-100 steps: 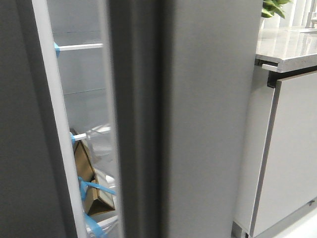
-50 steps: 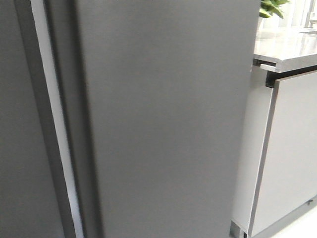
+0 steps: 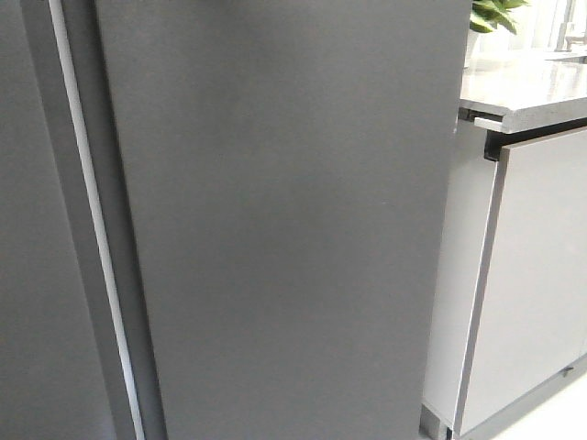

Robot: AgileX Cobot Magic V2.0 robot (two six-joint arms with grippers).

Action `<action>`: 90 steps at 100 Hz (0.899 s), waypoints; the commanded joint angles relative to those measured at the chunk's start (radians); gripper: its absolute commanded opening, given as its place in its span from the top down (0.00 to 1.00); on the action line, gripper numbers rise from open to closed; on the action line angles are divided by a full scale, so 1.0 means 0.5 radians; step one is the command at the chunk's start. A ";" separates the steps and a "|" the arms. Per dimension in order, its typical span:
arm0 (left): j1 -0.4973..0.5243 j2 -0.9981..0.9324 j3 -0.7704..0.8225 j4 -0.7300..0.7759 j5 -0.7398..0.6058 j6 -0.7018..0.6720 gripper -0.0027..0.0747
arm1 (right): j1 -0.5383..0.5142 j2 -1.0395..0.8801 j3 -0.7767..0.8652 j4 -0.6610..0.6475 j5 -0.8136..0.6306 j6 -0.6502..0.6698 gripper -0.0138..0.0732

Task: Close fridge door

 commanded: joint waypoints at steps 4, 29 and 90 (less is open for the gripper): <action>0.001 -0.022 0.070 -0.008 -0.146 -0.004 0.99 | -0.042 -0.078 -0.070 -0.090 0.044 0.128 0.89; 0.001 -0.022 0.070 -0.008 -0.146 -0.004 0.99 | -0.194 -0.195 -0.070 -1.440 0.550 1.440 0.89; 0.001 -0.022 0.070 -0.008 -0.146 -0.004 0.99 | -0.323 -1.417 0.745 -2.565 0.565 2.149 0.89</action>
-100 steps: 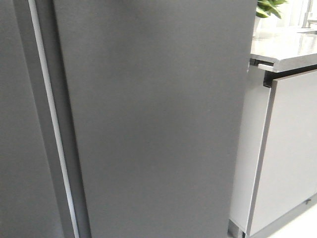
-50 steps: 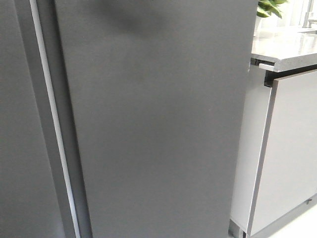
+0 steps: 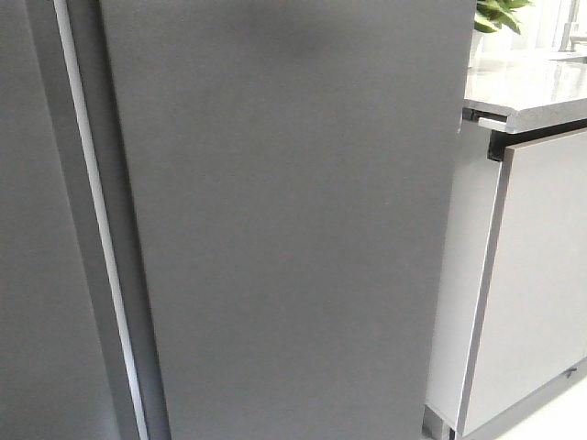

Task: Close fridge door

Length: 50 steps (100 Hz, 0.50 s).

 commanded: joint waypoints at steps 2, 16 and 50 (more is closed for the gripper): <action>0.001 -0.022 0.070 -0.008 -0.146 -0.004 0.99 | -0.078 -0.317 0.231 -0.068 -0.229 0.047 0.89; 0.001 -0.022 0.070 -0.008 -0.146 -0.004 0.99 | -0.245 -0.637 0.622 -0.068 -0.297 0.049 0.89; 0.001 -0.022 0.070 -0.008 -0.146 -0.004 0.99 | -0.460 -1.248 1.464 -0.068 -0.332 0.180 0.89</action>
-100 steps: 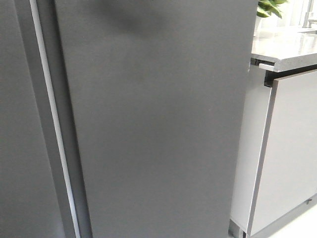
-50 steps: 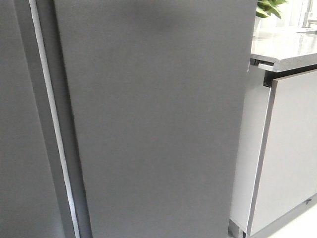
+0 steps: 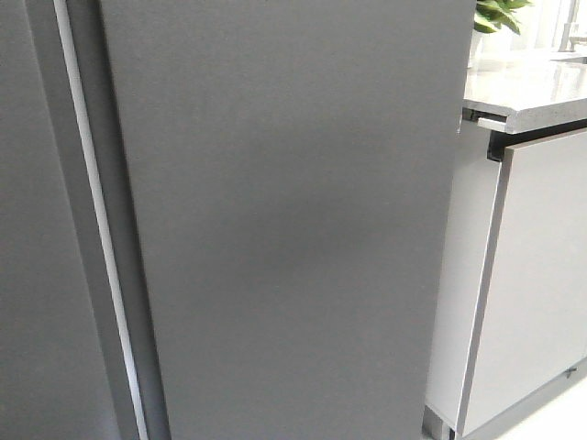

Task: Close fridge door

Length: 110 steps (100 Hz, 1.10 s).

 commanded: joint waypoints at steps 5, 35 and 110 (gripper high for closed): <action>0.001 -0.022 0.070 -0.008 -0.146 -0.004 0.99 | -0.026 -0.217 0.228 -0.006 -0.177 0.109 0.89; 0.001 -0.022 0.070 -0.008 -0.146 -0.004 0.99 | -0.026 -0.572 0.715 -0.006 -0.329 0.178 0.89; 0.001 -0.022 0.070 -0.008 -0.146 -0.004 0.99 | -0.211 -1.374 1.406 -0.207 -0.862 0.174 0.89</action>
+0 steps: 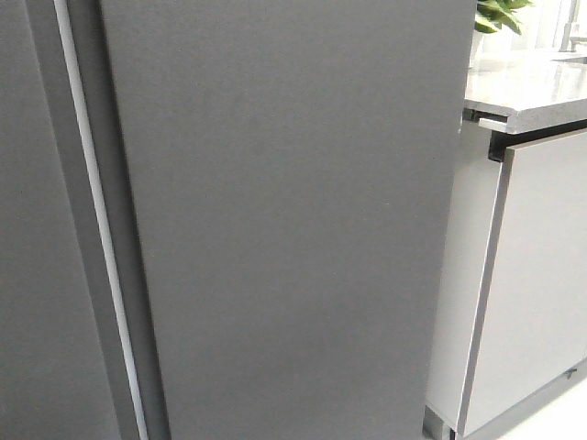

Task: Close fridge door

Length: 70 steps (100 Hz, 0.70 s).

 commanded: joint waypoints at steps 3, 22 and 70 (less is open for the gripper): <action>0.001 -0.022 0.070 -0.008 -0.146 -0.004 0.99 | -0.012 -0.137 0.170 -0.039 -0.387 -0.007 0.89; 0.001 -0.022 0.070 -0.008 -0.146 -0.004 0.99 | -0.040 -0.304 0.495 -0.019 -0.662 -0.007 0.89; 0.001 -0.022 0.070 -0.008 -0.146 -0.004 0.99 | -0.165 -0.407 0.486 -0.014 -0.532 -0.007 0.89</action>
